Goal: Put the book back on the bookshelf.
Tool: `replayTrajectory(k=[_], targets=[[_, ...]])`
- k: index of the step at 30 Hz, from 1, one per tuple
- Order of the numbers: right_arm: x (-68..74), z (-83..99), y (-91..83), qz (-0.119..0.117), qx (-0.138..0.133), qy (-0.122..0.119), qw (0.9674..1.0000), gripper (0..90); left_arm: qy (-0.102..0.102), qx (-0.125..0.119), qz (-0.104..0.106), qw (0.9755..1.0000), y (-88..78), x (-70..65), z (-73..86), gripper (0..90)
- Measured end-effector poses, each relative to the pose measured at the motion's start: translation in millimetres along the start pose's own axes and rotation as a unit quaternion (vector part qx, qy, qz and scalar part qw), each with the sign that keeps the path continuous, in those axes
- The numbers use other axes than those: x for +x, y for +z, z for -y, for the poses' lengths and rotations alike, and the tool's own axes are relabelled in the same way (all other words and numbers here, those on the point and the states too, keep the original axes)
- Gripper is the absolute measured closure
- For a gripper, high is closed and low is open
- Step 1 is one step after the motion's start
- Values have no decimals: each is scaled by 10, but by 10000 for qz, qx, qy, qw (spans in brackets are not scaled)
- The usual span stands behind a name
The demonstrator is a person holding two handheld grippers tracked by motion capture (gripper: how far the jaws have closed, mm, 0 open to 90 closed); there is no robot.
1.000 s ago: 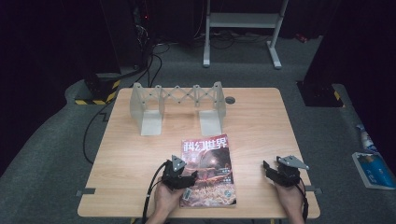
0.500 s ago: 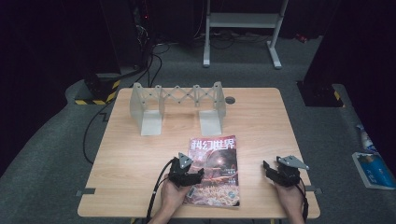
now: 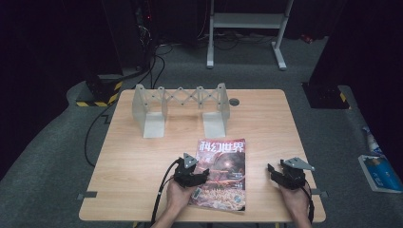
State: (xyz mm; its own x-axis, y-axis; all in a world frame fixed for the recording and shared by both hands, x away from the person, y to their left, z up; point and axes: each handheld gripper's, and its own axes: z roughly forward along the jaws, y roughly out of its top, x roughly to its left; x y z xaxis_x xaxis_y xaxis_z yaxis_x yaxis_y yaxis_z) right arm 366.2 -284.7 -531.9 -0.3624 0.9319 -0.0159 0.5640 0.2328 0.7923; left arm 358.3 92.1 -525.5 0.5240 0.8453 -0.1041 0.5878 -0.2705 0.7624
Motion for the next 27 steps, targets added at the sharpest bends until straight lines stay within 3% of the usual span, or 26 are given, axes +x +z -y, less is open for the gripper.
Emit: replayTrajectory(k=[4,8,9,14,15,16,17,18,19,20,27], targets=[[-16,-18,-10,-93,96,-93,9999,403,161,-51,-1,9999,-5,29,3,349],[-15,-48,-32,-138,281,-121,9994,385,51,-112,42,9999,14,92,-3,353],[5,-54,-42,-153,338,-137,9992,377,-88,-165,68,9998,28,134,-4,353],[83,-63,-62,-231,432,-183,9986,369,-196,-273,34,9994,49,211,-9,363],[125,-70,-76,-409,416,-66,9983,391,-237,-307,-6,9992,54,235,-13,369],[125,-70,-76,-409,416,-66,9983,391,-237,-307,-6,9992,54,235,-13,371],[152,-84,-97,-670,315,152,9971,413,-254,-343,-21,9991,58,254,-16,373],[159,-90,-103,-750,252,206,9967,419,-254,-343,-21,9991,58,254,-16,374],[159,-90,-103,-750,252,206,9967,419,-197,-264,7,9995,65,261,-32,374],[193,-110,-129,-932,95,402,9948,428,-67,-210,67,9997,94,272,-68,363],[309,-188,-143,-1161,-8,518,9919,441,-34,-296,38,9995,148,296,-86,340]])
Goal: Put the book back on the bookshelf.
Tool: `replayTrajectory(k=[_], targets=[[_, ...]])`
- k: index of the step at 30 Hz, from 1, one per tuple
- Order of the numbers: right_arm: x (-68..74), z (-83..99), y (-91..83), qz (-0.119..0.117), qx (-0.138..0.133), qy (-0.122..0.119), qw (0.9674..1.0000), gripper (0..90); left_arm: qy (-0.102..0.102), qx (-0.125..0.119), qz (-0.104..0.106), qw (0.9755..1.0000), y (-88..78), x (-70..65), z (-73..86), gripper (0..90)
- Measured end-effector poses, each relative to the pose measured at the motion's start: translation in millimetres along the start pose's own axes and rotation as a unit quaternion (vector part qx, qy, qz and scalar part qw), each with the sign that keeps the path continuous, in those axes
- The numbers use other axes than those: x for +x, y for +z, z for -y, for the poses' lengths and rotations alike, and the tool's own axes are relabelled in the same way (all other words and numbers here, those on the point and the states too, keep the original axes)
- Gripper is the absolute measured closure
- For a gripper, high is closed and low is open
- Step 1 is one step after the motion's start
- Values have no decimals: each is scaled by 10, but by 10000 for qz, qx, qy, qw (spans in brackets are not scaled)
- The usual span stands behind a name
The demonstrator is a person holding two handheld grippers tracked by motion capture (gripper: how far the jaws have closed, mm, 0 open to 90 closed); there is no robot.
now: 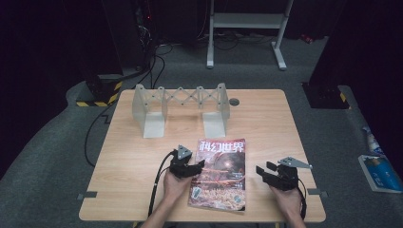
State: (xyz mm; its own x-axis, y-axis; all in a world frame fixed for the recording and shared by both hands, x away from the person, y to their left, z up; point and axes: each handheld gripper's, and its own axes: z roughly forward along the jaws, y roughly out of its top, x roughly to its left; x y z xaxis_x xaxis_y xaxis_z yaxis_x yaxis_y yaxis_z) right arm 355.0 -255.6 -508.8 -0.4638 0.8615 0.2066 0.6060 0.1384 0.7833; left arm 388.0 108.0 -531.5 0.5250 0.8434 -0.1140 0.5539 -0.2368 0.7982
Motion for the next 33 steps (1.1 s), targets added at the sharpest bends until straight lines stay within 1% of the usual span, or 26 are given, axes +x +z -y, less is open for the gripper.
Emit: replayTrajectory(k=[1,2,4,5,6,8,9,10,11,12,13,14,15,16,17,18,20,21,22,23,25,26,29,30,33], targets=[[0,0,0,0,0,0,10000,441,0,0,0,10000,0,0,0,336],[17,-3,6,-16,30,30,10000,445,36,-9,-74,10000,5,-24,6,336],[52,-13,41,-24,78,-32,10000,457,75,-54,-124,9999,8,-49,12,330],[86,-30,83,-44,134,-52,9999,459,92,-58,-134,9999,5,-56,15,330],[109,-42,103,-71,163,-19,9998,458,32,-45,-95,9999,5,-47,16,329],[122,-53,120,-90,161,-48,9998,458,22,-40,-82,10000,5,-42,15,328],[150,-71,139,-107,194,-27,9998,453,32,-42,-85,10000,6,-42,15,328],[213,-115,189,-122,169,-65,9998,421,41,-42,-81,10000,7,-39,14,328],[213,-115,189,-122,169,-65,9998,421,41,-42,-81,10000,7,-39,14,328],[260,-170,241,-160,245,-119,9995,393,25,-58,-84,9999,10,-43,14,328],[260,-170,241,-160,245,-119,9995,393,25,-58,-84,9999,10,-43,14,327],[302,-224,293,-130,295,-186,9993,374,27,-60,-82,9999,11,-42,15,327],[314,-247,316,-101,332,-204,9992,368,27,-60,-82,9999,11,-42,15,327],[327,-284,355,-88,432,-199,9988,358,15,-69,-64,10000,14,-45,16,328],[327,-284,355,-88,432,-199,9988,358,15,-69,-64,10000,14,-45,16,328],[341,-340,418,-16,509,-264,9984,353,30,-76,-51,10000,15,-45,16,333],[353,-360,437,24,546,-250,9982,350,42,-78,-32,10000,14,-45,17,338],[351,-419,493,92,638,-283,9975,348,74,-75,-24,9999,13,-43,17,345],[351,-419,493,92,638,-283,9975,348,74,-75,-24,9999,13,-43,17,346],[356,-436,510,109,678,-239,9973,348,90,-70,-13,9999,11,-41,16,346],[360,-478,549,165,795,-240,9964,351,98,-66,1,9999,10,-40,16,349],[366,-512,592,217,887,-265,9955,353,73,-62,21,10000,9,-45,17,351],[371,-528,625,251,957,-297,9946,353,70,-62,23,10000,9,-47,18,351],[377,-540,667,295,1060,-314,9934,353,88,-59,28,9999,8,-44,17,352],[374,-549,718,353,1138,-323,9924,335,75,-63,60,9999,9,-50,19,359]])
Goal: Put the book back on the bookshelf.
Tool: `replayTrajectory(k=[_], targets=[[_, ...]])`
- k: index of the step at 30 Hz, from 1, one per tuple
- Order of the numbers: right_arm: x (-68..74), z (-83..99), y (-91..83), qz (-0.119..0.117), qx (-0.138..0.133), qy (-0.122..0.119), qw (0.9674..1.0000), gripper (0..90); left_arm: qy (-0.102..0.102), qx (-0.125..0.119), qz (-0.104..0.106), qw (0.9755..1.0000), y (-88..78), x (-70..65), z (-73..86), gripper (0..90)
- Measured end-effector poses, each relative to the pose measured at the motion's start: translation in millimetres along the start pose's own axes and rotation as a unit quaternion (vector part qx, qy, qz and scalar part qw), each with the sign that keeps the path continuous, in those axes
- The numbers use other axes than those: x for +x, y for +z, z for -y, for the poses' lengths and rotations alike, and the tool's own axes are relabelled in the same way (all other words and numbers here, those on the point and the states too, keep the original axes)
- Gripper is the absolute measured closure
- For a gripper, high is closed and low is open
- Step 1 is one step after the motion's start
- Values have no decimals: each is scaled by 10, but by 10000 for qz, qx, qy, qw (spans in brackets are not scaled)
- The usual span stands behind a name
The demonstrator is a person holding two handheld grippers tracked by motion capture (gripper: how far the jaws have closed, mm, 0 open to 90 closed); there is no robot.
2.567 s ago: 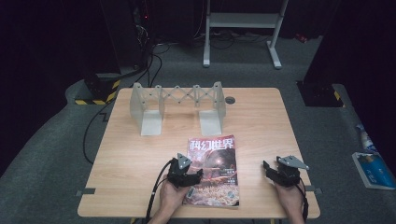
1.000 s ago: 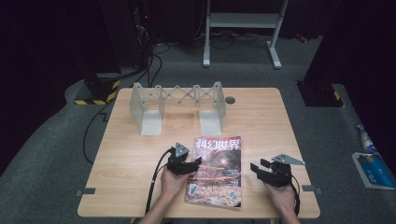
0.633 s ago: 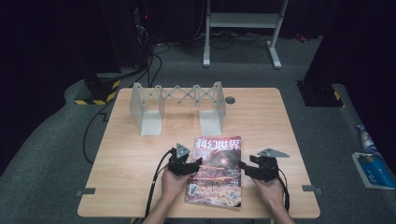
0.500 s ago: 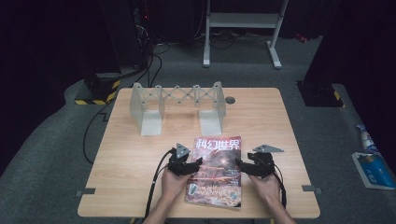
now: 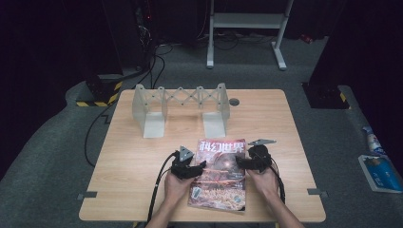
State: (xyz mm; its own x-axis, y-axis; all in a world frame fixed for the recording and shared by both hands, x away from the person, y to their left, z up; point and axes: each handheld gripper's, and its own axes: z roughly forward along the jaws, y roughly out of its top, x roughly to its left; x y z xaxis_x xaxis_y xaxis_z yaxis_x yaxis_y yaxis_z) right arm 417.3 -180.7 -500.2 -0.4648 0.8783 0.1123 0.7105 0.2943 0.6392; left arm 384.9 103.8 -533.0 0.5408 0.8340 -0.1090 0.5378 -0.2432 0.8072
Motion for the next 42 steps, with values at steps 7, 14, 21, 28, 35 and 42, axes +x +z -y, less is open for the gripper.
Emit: replayTrajectory(k=[7,14,21,28,35,42], targets=[[42,-79,77,32,143,-35,9999,320,48,-10,94,9999,1,-5,2,383],[73,-161,172,-1,287,4,9996,298,105,-2,172,9998,-1,-12,3,404],[37,-170,200,-119,303,79,9994,292,124,2,203,9997,-2,-13,3,408],[27,-213,240,-87,314,-7,9995,291,130,12,229,9997,-8,-19,5,411],[12,-253,262,-94,368,-32,9993,291,166,2,235,9996,-9,-26,10,413],[23,-258,217,-76,289,-71,9995,363,128,-33,178,9998,-6,-44,17,416]])
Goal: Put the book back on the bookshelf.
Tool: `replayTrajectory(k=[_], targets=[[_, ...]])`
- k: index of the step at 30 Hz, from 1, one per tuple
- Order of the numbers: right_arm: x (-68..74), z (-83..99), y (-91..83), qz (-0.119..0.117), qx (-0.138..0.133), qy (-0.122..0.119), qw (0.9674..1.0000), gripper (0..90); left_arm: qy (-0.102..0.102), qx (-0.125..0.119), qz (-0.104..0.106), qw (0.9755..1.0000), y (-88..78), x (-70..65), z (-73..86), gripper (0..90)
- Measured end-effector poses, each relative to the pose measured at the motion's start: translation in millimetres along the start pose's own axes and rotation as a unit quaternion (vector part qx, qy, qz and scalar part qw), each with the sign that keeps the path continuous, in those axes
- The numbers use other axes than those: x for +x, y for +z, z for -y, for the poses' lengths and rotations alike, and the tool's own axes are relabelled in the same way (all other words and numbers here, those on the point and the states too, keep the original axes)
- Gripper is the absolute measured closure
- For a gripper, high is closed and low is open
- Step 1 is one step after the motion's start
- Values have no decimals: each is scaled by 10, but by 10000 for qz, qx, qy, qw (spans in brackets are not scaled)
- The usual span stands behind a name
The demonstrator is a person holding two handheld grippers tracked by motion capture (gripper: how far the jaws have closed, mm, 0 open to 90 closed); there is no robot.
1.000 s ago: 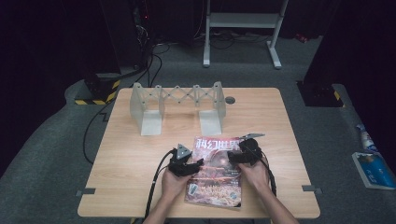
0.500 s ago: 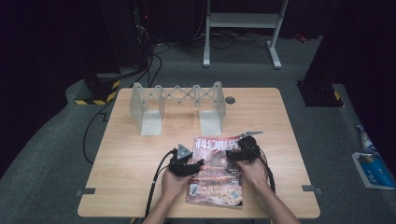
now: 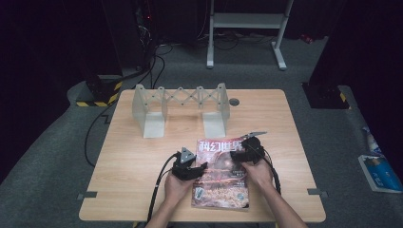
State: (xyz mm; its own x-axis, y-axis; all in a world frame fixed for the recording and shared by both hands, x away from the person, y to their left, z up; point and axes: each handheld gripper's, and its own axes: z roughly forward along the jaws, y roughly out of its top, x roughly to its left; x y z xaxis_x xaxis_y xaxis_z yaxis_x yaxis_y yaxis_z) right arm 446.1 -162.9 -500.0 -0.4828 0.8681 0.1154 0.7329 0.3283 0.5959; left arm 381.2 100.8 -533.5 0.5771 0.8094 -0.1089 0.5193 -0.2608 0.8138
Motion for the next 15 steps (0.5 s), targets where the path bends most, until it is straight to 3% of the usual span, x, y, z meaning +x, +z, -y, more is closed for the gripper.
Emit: replayTrajectory(k=[6,7,8,9,10,12,15], targets=[[-8,-3,-35,-47,-50,38,10000,415,11,4,-23,10000,-1,-4,1,419],[-5,-3,-49,-89,-41,55,9999,483,13,3,-26,10000,-1,-4,1,419],[-5,-3,-49,-89,-41,55,9999,483,11,3,-27,10000,-1,-4,1,419],[-20,-2,-48,-381,0,130,9992,457,9,2,-31,10000,-1,-5,2,419],[-1,1,-46,-518,12,241,9984,463,8,0,-32,10000,-1,-5,2,419],[52,-2,-45,-426,10,50,9991,463,6,1,-32,10000,-1,-5,2,419],[64,-8,-41,-507,25,60,9987,471,22,0,-38,10000,-1,-3,1,419]])
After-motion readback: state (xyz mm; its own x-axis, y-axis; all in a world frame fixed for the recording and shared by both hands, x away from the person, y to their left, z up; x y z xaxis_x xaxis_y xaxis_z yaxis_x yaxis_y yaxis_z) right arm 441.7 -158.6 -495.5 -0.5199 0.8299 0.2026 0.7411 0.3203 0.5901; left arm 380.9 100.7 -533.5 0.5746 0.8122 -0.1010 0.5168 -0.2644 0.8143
